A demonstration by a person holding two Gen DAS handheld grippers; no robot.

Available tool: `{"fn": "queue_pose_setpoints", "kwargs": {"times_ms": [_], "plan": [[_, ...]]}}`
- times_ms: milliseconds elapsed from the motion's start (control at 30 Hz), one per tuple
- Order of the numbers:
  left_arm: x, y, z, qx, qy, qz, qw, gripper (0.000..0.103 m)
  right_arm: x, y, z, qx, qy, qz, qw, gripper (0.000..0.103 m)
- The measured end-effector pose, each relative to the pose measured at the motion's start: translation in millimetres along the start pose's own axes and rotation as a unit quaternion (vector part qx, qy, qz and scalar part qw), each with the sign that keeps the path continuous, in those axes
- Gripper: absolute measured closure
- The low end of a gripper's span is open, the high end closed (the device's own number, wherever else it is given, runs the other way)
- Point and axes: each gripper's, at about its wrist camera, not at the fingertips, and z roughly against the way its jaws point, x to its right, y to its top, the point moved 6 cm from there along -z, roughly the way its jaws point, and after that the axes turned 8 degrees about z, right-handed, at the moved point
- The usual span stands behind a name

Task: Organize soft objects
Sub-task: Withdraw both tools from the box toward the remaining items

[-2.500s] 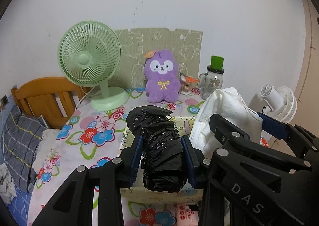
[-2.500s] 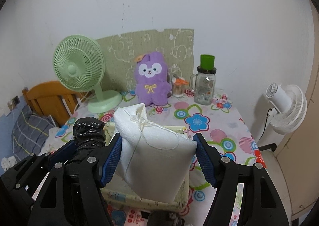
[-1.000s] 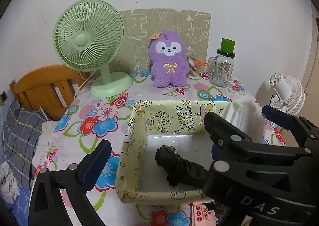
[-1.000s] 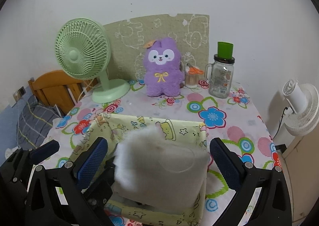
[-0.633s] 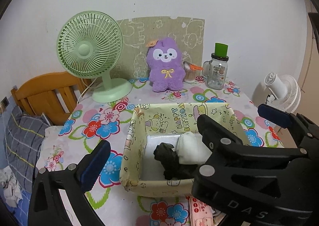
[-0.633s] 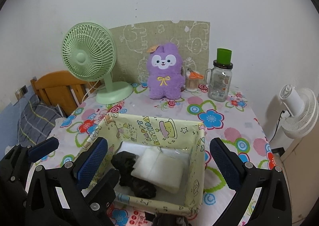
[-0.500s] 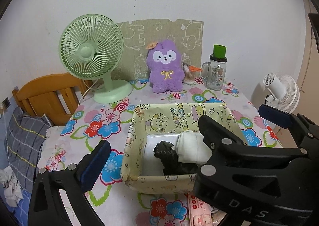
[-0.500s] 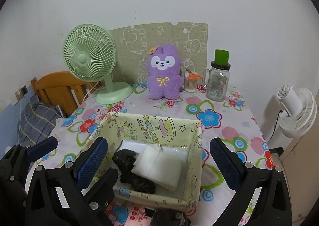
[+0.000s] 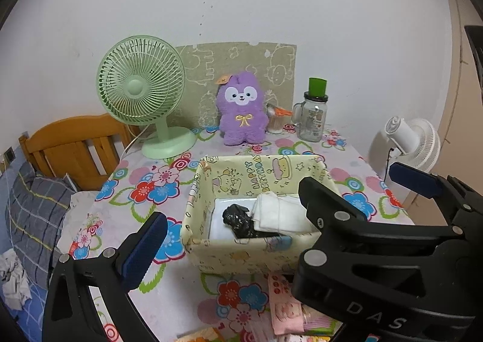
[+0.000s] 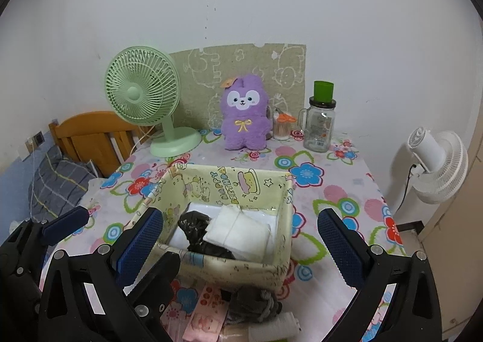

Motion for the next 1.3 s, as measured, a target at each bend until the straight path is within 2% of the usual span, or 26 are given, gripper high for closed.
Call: {"fn": "queue_pose_setpoints", "kwargs": {"times_ms": [800, 1300], "plan": [[3, -40, 59, 0.022, -0.009, 0.003, 0.9997, 0.000, -16, -39, 63, 0.018, -0.001, 0.006, 1.000, 0.000], [-2, -79, 69, 0.014, -0.010, 0.008, 0.9998, 0.000, -27, -76, 75, 0.005, -0.012, 0.001, 1.000, 0.000]]}}
